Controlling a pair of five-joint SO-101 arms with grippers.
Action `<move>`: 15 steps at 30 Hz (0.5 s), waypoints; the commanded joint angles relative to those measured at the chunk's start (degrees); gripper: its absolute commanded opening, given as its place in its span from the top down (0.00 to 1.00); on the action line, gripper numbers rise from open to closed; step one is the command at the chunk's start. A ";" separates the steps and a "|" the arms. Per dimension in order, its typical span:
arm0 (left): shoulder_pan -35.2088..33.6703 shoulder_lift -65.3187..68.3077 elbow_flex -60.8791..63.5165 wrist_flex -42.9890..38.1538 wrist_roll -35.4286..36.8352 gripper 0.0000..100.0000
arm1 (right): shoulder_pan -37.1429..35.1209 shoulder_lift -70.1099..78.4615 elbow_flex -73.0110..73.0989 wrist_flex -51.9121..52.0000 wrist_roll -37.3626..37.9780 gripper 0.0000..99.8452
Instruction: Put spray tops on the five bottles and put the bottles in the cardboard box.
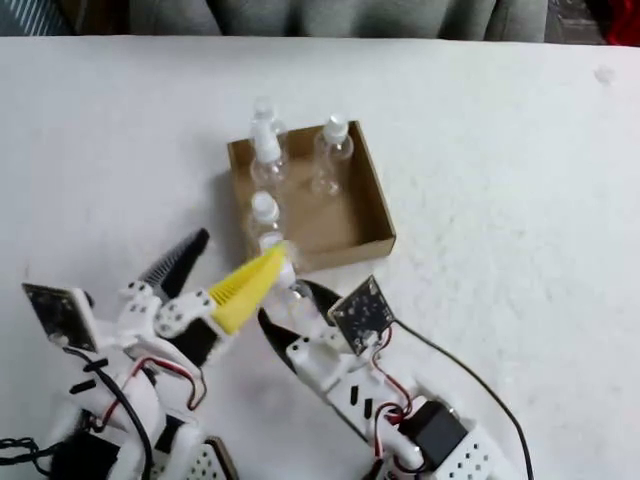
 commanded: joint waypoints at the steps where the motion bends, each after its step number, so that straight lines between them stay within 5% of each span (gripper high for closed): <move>1: -4.09 0.40 -3.25 -3.78 1.93 0.65 | 0.84 -0.57 -3.78 0.31 0.09 0.98; 15: -7.69 26.24 -10.20 -4.57 2.64 0.65 | 0.84 -0.57 -7.30 5.41 0.09 0.98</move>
